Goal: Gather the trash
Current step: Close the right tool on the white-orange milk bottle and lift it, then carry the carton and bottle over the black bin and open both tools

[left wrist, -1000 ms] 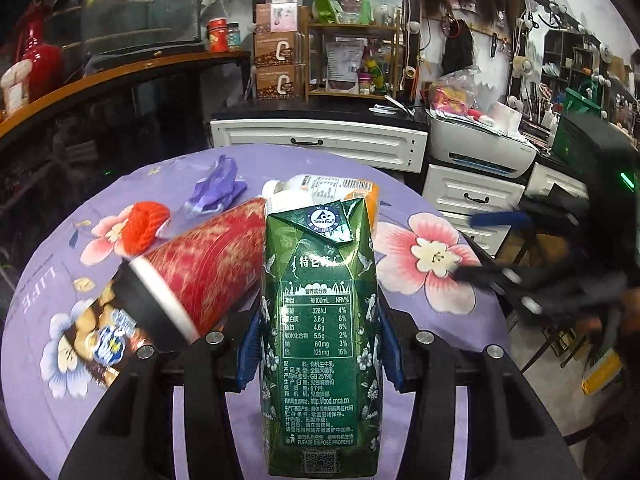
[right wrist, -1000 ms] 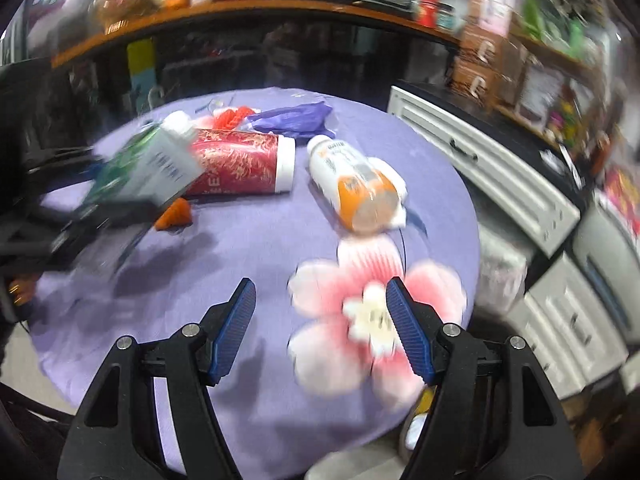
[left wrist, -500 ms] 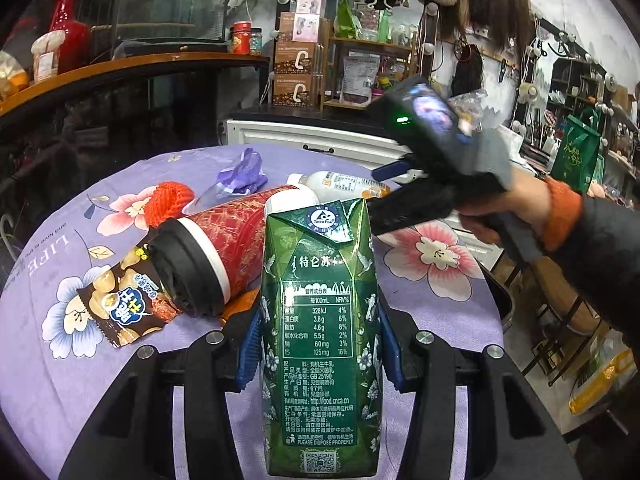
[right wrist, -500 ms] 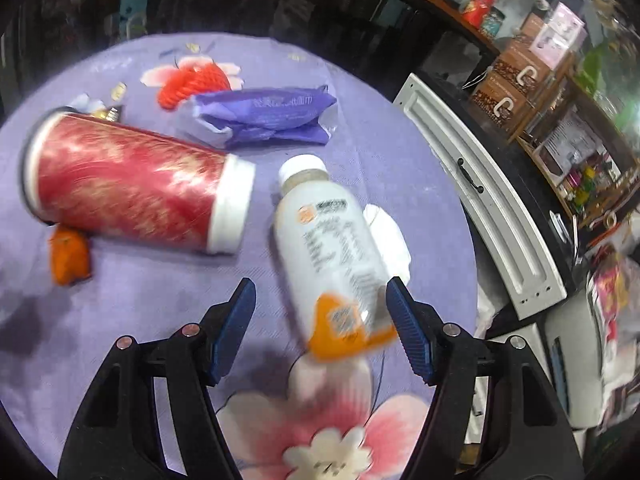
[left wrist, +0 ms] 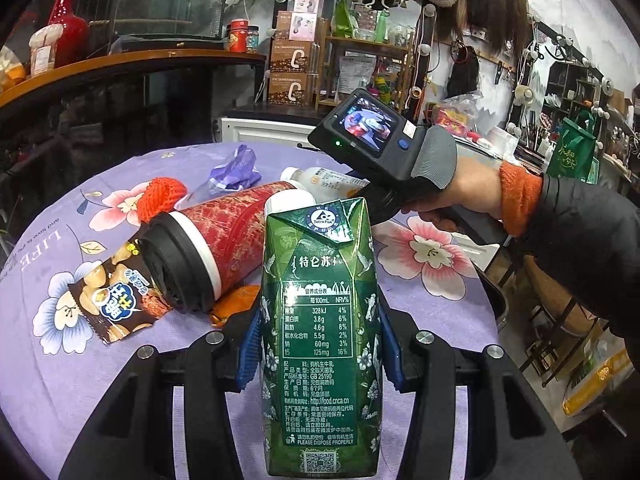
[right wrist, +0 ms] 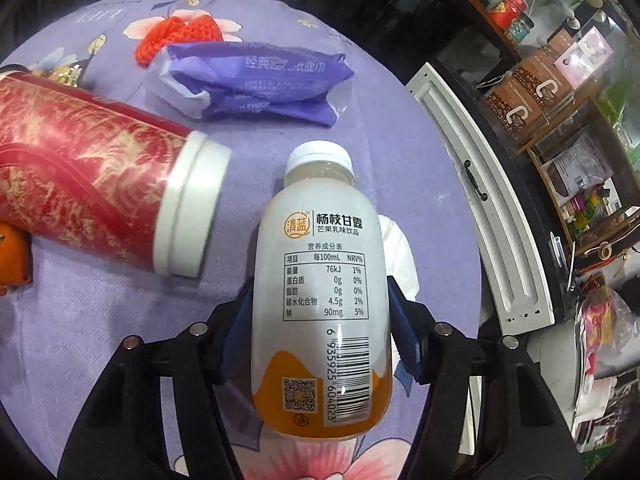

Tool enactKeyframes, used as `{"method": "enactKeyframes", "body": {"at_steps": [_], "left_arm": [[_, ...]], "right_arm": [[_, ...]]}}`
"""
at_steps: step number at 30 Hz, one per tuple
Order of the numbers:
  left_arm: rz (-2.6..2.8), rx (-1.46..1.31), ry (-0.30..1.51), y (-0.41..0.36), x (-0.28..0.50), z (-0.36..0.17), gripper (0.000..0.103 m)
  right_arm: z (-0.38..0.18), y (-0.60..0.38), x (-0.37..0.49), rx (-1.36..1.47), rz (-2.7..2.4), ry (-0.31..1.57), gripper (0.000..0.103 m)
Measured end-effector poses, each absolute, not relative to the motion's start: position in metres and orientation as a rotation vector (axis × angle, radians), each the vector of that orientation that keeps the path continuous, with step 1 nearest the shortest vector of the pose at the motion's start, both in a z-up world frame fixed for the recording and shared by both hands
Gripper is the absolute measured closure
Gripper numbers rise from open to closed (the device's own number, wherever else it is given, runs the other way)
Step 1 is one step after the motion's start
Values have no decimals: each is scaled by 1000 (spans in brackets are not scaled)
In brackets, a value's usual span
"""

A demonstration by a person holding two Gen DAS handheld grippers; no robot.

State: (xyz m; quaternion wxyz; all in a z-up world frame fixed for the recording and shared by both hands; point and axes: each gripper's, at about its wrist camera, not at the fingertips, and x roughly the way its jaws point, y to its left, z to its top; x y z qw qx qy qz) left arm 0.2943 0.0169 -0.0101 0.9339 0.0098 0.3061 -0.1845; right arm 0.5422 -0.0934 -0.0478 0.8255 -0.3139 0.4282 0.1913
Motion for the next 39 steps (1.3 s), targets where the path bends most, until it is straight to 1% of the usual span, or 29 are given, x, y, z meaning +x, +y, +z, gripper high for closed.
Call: {"method": "enactKeyframes", "body": {"at_steps": [6,13,19,25,32,39], "left_arm": [[-390,13,634,15,298,-11,55],[-401,18,634,5,296,-10,55],[-443,38,620,-25,288,-6,55],[-523,63,614,-78,283,-3,55],[-626,100,623,-144,280,-10,55],[-703,131,655,-199,284,-25,55]], "right_arm": [[-31,-107,519,-553,406,845,42],[-10,-150,473,-367,384,770,41],[-2,-202,429,-228,356,742,41],[-1,-261,383,-107,300,716,41],[-21,-325,339,-32,207,717,41],[-68,-400,327,103,63,799,41]]}}
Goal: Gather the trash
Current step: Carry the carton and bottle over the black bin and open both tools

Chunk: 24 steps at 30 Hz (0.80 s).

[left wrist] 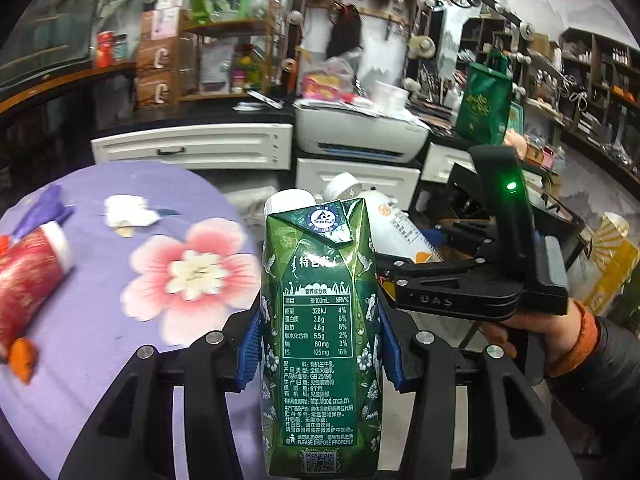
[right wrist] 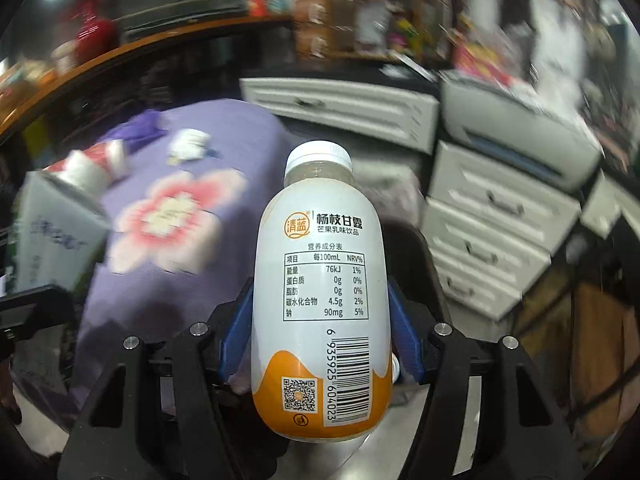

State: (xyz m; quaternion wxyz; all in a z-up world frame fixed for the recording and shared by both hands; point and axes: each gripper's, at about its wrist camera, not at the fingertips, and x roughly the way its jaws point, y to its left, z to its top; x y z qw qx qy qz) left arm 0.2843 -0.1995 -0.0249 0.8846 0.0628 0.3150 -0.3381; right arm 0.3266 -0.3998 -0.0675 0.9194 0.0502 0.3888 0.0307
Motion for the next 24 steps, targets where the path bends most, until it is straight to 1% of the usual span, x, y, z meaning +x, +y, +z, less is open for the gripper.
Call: {"method": "enactKeyframes", "body": {"at_steps": [7,15,18,20,22,24], "left_arm": [[-729,138,709,-236,294,-47,55],[-721,162,769,-247,300,-66,55],[-715,168,782,-249,305,-71,55],[-711,172,789,-250,307,-73,55],[-711,176,795,-252,309,-76,55],[-714,178,802,-255,310,-79,55]], "right_arm": [[-134,-438,360,216,-12,903,41],[-215,-435,417,245,-35,1059,41],[-236,-436,431,244,-43,1104,41],[-243,-439,434,253,-56,1111,37],[-243,-443,432,269,-61,1100,34],[-239,-446,429,273,-71,1088,34]]}}
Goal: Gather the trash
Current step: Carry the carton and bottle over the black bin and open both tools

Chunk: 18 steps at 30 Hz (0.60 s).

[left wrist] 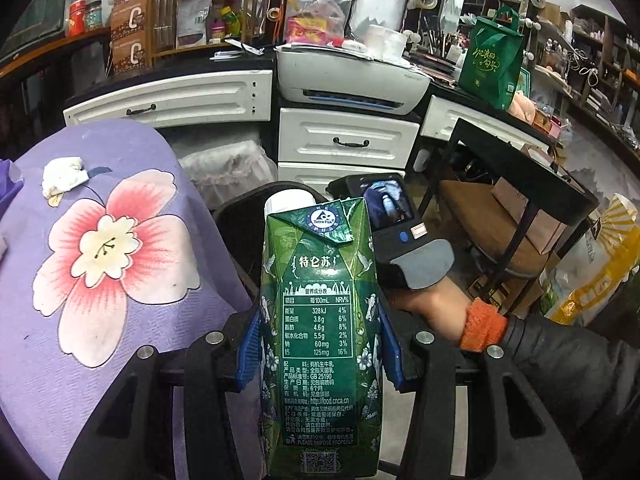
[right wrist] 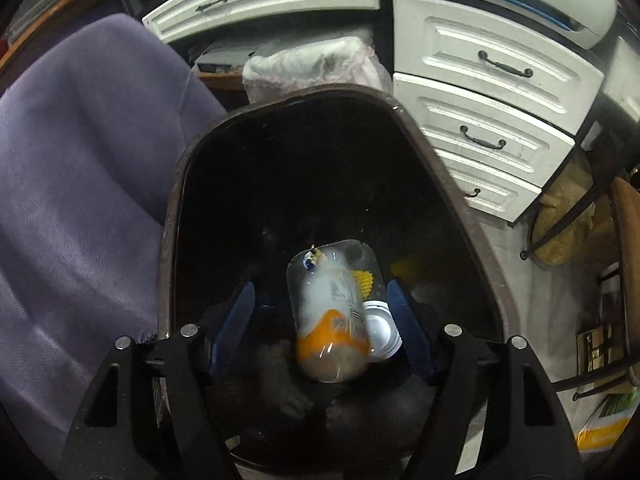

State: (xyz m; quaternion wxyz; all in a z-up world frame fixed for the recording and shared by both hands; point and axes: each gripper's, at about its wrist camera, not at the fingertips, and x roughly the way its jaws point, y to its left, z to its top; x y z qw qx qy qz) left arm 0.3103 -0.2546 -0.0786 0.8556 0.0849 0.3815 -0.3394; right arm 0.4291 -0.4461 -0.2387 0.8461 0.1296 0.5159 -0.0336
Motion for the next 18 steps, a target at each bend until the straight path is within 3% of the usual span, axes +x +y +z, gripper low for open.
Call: {"method": "enactKeyframes", "body": {"at_steps": [18], "left_arm": [[-690,186,884,-315,347,-113,55]], "right_arm": [[-145,-504,322,172,-312,840,34]]}}
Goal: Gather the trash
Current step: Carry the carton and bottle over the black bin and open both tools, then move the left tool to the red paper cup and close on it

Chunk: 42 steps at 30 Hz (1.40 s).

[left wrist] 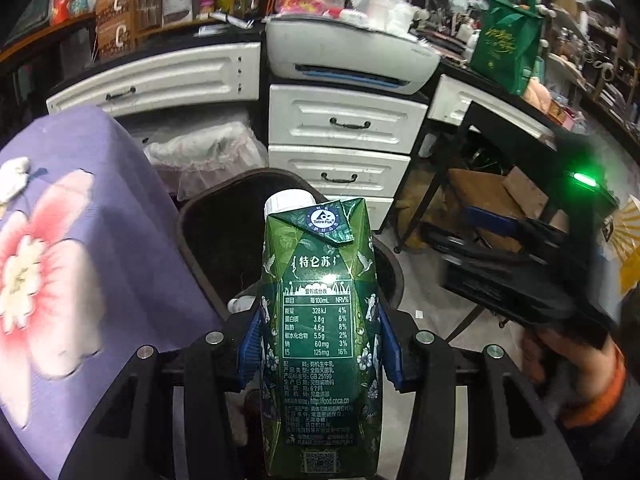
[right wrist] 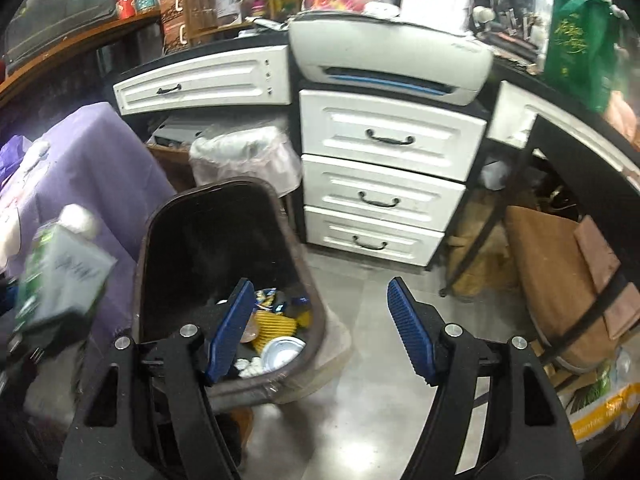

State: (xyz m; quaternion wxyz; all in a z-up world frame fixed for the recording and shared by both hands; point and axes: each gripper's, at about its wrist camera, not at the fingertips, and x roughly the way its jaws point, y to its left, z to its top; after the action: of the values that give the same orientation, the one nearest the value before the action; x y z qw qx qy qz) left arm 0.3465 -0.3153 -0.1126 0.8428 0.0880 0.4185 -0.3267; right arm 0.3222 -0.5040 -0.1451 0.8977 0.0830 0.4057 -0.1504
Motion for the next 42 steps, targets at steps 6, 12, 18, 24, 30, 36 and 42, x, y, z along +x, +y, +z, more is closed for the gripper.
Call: {"method": "enactKeyframes", "body": {"at_steps": [6,12,18,24,30,36,42], "left_arm": [[-652,202,925,-337,367,-132,55],[-626,214,925,-356,384,-140,54],[-606,236,944,-369,398,-155,41],[-606,235,923,-370,393,-155,28],[-651,193,905,-360,374,-135,27],[-770,200,856,-345,338,-101,18],[-864,250,799,-320,302,-67,12]], "right_arm": [[-138,-516,292,184,-358,820,34],[-136,-521,274,226,-363,816,34],[-137,-521,267,242,-360,812,34],[-136,-524,262,258,-369,806,34],[-128,-522,259,269,-366,783,34],[-119,-513,257,281,-327,775,34],[-104,-489,259,265,-244,765,34]]}}
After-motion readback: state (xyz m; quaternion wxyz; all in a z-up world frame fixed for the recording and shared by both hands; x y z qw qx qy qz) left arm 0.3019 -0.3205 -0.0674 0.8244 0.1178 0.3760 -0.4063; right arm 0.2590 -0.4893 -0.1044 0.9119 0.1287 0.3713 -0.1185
